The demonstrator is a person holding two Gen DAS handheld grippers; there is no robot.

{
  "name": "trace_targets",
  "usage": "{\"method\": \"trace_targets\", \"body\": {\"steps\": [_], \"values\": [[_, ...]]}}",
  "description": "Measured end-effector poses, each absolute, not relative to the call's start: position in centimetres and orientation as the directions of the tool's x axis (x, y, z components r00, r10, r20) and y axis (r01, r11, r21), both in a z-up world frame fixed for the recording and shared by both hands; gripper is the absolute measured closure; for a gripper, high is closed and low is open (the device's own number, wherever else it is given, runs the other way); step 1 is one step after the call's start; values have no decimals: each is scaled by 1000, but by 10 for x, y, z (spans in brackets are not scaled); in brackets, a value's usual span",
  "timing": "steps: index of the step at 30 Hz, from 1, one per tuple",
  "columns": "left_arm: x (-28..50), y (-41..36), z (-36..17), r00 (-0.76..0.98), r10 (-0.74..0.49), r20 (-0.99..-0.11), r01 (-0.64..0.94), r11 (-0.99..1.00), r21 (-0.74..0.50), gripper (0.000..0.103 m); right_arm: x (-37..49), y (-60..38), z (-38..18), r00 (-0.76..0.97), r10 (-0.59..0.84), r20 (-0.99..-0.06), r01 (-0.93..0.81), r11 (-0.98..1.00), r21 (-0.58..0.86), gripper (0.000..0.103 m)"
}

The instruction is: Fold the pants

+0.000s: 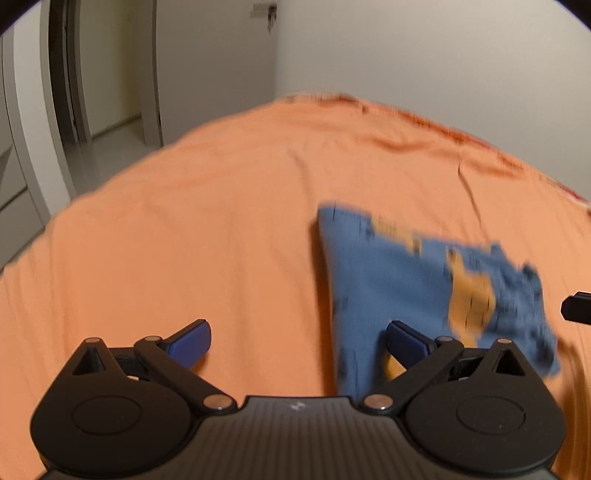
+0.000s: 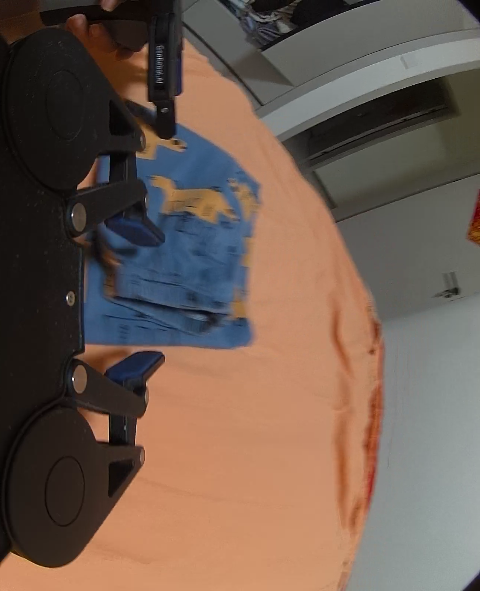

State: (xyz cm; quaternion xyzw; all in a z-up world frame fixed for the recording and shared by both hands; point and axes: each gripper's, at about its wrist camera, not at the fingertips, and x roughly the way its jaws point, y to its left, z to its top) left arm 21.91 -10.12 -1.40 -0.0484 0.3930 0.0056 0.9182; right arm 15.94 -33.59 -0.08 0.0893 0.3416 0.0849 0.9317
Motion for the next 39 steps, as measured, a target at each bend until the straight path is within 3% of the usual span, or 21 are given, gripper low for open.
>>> {"method": "trace_targets", "body": {"steps": [3,5,8,9,10,12,13,18,19,21,23,25,30,34,36,39], "values": [[243,-110,-10,733,-20,-679,-25,998,-57,0,186,-346,5,766,245,-594,-118,963,244,36],[262,-113,-12,728,11,-685,-17,1000,-2,0,205,-348,0,766,252,-591,-134,962,236,44],[273,-119,-19,721,23,-693,6,999,40,0,225,-346,-9,732,278,-622,-169,959,229,76],[273,-120,-23,724,24,-690,9,999,44,0,228,-344,-13,718,272,-641,-179,962,208,78],[272,-120,-26,729,26,-685,10,999,50,0,228,-343,-15,716,264,-647,-184,965,189,88],[272,-121,-31,736,33,-676,14,998,64,0,228,-346,-15,732,239,-639,-167,971,171,93],[273,-122,-33,736,44,-675,7,997,72,0,227,-348,-14,747,212,-631,-145,977,157,103],[270,-124,-27,732,40,-681,3,998,61,0,226,-350,-24,744,137,-654,-98,991,95,100],[268,-125,-23,739,33,-673,12,998,62,0,223,-348,-22,762,125,-636,-97,992,80,89],[262,-125,-17,759,33,-650,21,997,75,0,217,-336,-12,797,137,-589,-136,990,46,79],[260,-126,-16,761,37,-648,23,996,83,0,216,-314,-3,813,164,-559,-214,977,-24,76],[259,-126,-19,751,31,-659,26,997,76,0,216,-291,1,812,218,-541,-310,947,-84,66],[251,-122,-27,735,27,-678,27,997,69,1,213,-257,-9,821,207,-533,-383,892,-242,65],[251,-123,-31,711,16,-703,45,997,68,0,202,-261,-32,780,142,-610,-400,863,-310,67],[249,-121,-33,695,-17,-719,71,996,46,0,188,-274,-41,797,100,-595,-366,864,-345,63],[243,-112,-29,676,-46,-735,50,999,-17,0,180,-296,-37,793,86,-603,-292,923,-252,50]]}}
